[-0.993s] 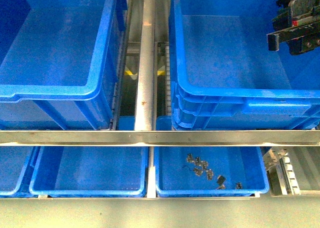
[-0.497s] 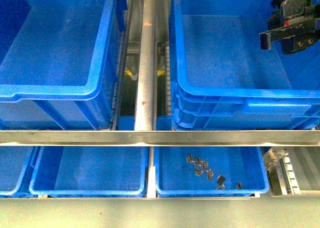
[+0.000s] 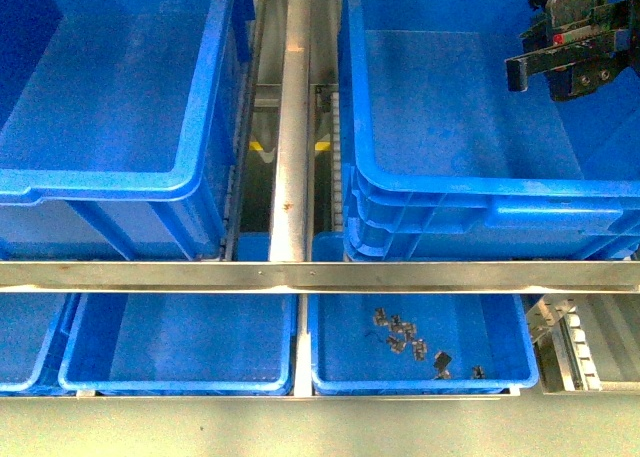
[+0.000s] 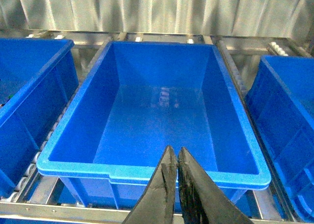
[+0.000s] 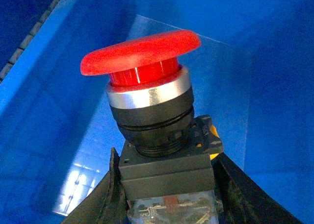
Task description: Pick red and yellow buttons and place in box
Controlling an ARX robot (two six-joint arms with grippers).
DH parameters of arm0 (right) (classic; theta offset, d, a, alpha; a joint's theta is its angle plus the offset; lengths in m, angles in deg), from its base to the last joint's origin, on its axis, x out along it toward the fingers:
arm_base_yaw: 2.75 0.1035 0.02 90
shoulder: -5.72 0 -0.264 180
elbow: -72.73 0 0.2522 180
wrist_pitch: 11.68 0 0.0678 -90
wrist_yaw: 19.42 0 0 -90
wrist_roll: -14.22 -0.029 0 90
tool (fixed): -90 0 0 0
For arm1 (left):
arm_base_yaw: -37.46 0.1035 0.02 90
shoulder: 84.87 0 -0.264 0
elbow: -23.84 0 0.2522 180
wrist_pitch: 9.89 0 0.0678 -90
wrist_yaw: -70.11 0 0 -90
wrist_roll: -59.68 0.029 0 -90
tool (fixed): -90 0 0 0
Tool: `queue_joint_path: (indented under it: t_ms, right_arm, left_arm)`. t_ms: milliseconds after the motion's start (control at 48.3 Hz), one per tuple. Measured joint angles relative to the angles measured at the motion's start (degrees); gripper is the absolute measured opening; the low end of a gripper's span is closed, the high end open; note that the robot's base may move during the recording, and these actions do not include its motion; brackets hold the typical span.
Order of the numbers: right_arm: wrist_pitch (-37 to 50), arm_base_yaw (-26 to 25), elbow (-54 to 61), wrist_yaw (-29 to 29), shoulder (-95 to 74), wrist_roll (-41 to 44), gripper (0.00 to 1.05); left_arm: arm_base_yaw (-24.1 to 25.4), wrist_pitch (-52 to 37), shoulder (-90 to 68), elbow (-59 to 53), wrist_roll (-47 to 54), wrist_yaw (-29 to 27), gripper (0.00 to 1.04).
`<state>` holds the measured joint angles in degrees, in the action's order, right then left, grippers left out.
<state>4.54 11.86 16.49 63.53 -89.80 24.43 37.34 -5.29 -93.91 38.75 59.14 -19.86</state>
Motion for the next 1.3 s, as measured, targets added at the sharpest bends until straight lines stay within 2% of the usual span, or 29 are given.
queue_joint_path:
  t_ms: [41,103,372,579,807,1179,1303]
  right_arm:
    - [-0.04,0.13,-0.35,0.00,-0.33,0.00,0.35]
    - [-0.04,0.28,-0.85,-0.02,-0.92,-0.02,0.35]
    - [-0.48,0.87,-2.99,-0.39,-3.45,-0.24,0.35]
    - [-1.55,0.61,-9.88,-0.48,-9.60,-0.76,0.35]
    - [-6.62,-1.11,-24.15,-1.25,-23.15,2.32,0.35]
    - [-22.40,-5.29,-55.34,-6.10,-43.69,4.04,0.35]
    - [-28.37,-5.99,-65.40,-6.78,-49.44,3.15,0.35]
  left_arm:
    - [0.00,5.73,3.93,0.00,0.00,0.00,0.03]
    - [0.00,8.63,6.75,0.00,0.02,0.00,0.03]
    - [0.04,9.20,8.20,0.00,0.09,-0.02,0.03]
    - [0.04,9.20,8.20,0.00,0.07,-0.02,0.03]
    - [0.04,9.20,8.20,0.00,0.07,-0.02,0.39]
    - [0.04,9.20,8.20,0.00,0.09,-0.02,0.98]
    - [0.04,9.20,8.20,0.00,0.17,-0.02,0.97]
